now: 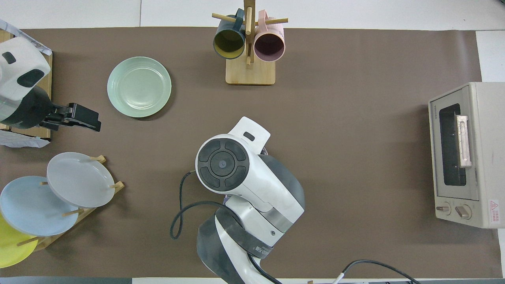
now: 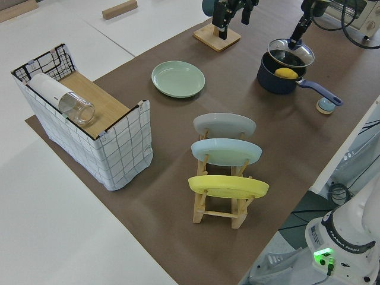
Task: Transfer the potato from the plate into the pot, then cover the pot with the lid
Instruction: 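Carry the glass lid over the pot with the right gripper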
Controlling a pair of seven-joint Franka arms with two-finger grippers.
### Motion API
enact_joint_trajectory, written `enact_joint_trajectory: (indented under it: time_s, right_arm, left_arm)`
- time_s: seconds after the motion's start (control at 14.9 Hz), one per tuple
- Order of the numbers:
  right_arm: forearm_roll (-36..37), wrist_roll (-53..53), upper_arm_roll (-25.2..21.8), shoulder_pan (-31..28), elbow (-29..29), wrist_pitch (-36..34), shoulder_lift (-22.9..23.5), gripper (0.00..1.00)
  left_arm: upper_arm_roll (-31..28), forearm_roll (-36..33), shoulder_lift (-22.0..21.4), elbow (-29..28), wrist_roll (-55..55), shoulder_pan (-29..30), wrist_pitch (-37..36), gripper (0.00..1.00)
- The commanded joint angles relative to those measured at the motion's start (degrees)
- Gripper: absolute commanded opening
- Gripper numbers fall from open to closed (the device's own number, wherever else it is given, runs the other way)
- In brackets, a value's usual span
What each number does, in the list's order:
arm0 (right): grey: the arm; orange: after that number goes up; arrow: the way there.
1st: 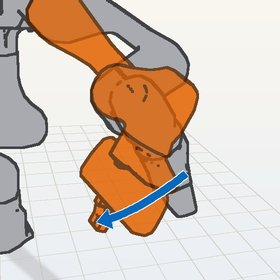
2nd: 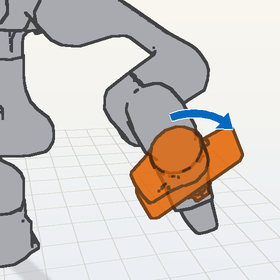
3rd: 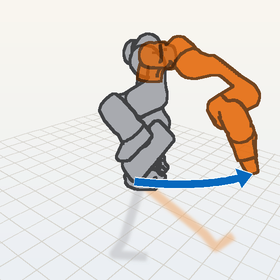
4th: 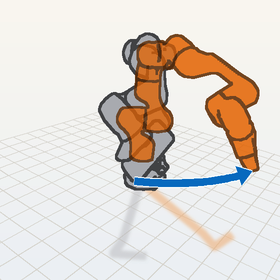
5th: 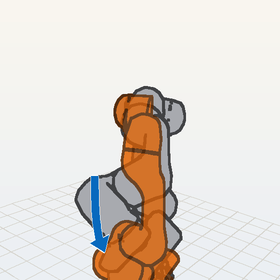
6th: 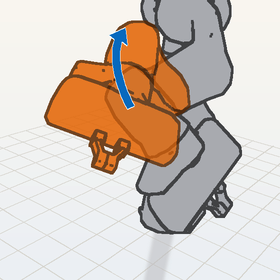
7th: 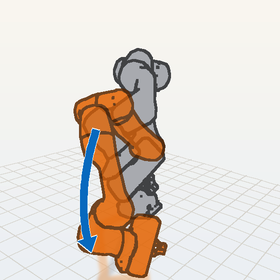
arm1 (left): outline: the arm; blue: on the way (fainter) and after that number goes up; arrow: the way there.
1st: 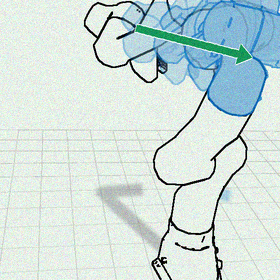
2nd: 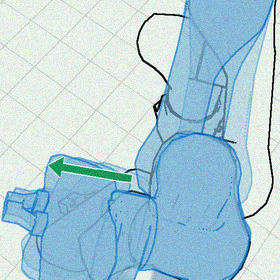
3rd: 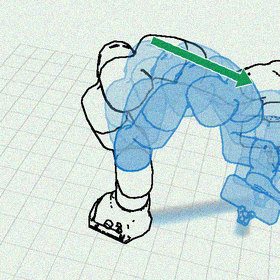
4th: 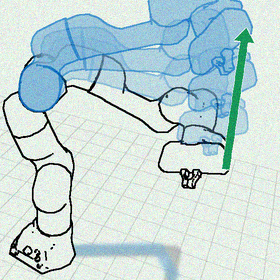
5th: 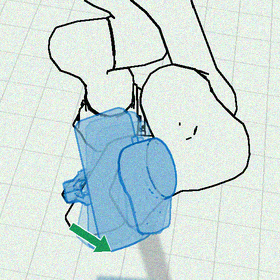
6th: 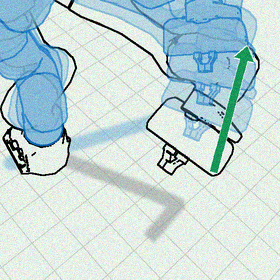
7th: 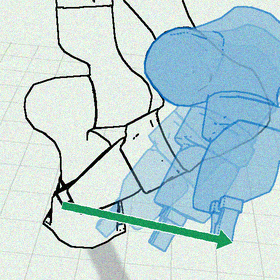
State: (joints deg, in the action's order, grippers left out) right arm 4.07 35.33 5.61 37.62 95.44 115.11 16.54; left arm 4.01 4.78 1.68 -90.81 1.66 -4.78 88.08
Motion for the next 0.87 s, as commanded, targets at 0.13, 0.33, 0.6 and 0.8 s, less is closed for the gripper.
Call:
enact_joint_trajectory:
  time_s: [0.13, 0.33, 0.6, 0.8]
  right_arm:
    - [2.2, 1.4, 0.1, 0.3, 1.0, 1.9, 0.4, 0.00]
    - [2.3, 1.4, 0.1, 0.4, 2.3, 3.0, 0.2, 0.00]
    - [4.5, 1.6, 0.1, 1.7, 3.4, 3.7, 0.5, 0.00]
    - [5.4, 1.5, 0.1, 1.7, 4.0, 4.0, 0.5, 0.00]
  left_arm:
    - [0.6, -1.0, -1.2, 0.3, -0.5, 0.7, -1.8, 1.00]
    - [0.6, -1.8, -1.4, 0.4, -0.5, 0.7, -2.2, 1.00]
    - [0.2, -6.6, 1.2, 7.4, -0.5, 0.4, -6.8, 1.00]
    - [-1.1, -6.2, 1.6, 8.6, -0.7, 0.0, -6.3, 1.00]
